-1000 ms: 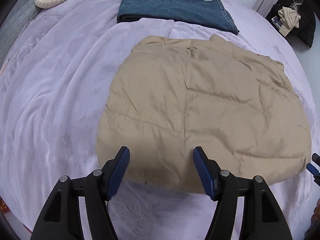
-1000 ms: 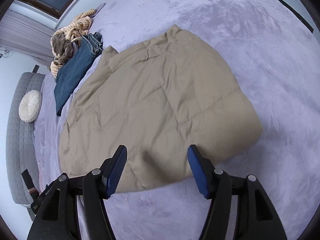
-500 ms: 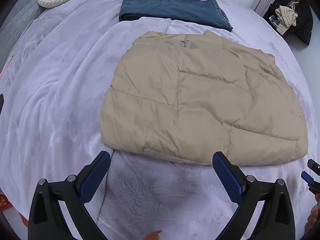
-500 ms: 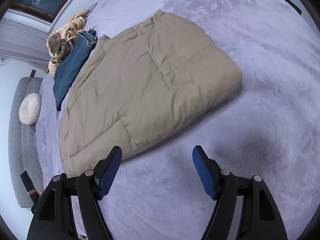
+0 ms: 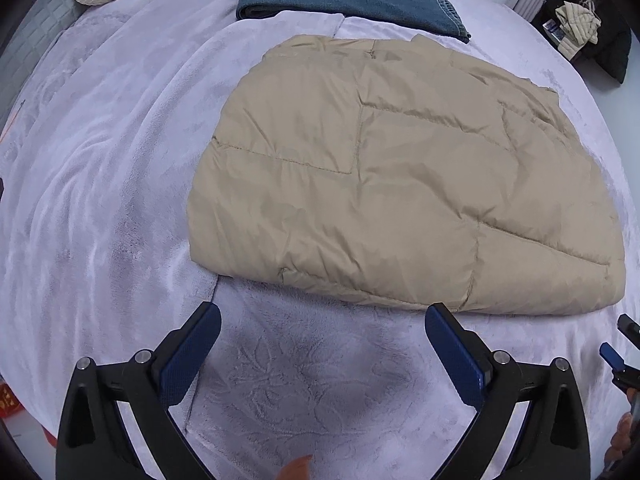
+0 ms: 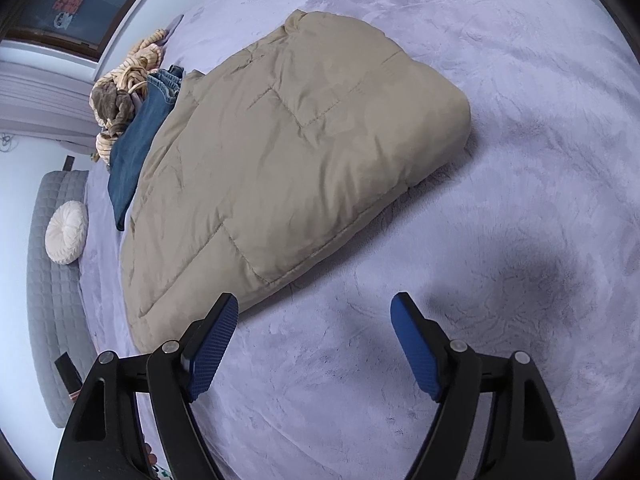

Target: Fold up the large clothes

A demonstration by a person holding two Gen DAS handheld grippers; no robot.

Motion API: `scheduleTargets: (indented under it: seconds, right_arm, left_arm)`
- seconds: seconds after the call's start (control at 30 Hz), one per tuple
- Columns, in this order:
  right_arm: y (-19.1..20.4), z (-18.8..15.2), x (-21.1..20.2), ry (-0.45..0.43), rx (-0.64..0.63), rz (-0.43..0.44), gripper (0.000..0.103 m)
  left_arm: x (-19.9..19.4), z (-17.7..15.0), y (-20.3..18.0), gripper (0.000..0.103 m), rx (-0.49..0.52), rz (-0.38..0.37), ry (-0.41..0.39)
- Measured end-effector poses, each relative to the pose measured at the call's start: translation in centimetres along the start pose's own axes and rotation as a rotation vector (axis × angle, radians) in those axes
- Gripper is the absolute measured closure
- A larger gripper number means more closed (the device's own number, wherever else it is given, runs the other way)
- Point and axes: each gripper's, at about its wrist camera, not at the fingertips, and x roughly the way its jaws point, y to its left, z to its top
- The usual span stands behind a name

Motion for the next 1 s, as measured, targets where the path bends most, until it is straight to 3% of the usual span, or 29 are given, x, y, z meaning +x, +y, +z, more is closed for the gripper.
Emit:
scheduleTargets:
  seconds: [0.23, 0.27, 0.33, 0.7, 1.0]
  right_arm:
    - [-1.7, 0.0, 1.4, 0.0, 0.035, 0.014, 0.021]
    - [-1.9, 0.1, 1.5, -0.002, 0.04, 0.018, 0.019]
    - [-2.1, 0.1, 1.8, -0.008, 0.047, 0.031, 0.0]
    - [-2.2, 0.7, 2.6, -0.013, 0.07, 0.047, 0.0]
    - [-2.4, 1.0, 3.1, -0.024, 0.083, 0.069, 0.0]
  left_arm:
    - [1.6, -0.3, -0.2, 0.001, -0.008, -0.011, 0.015]
    - [1.8, -0.4, -0.3, 0.001, -0.006, -0.01, 0.016]
    - [2.2, -0.4, -0.5, 0.001, -0.001, -0.005, 0.018]
    - [3.3, -0.3, -0.8, 0.001, 0.001, -0.02, 0.032]
    - [3.8, -0.1, 2.4, 0.001, -0.098, -0.155, 0.033]
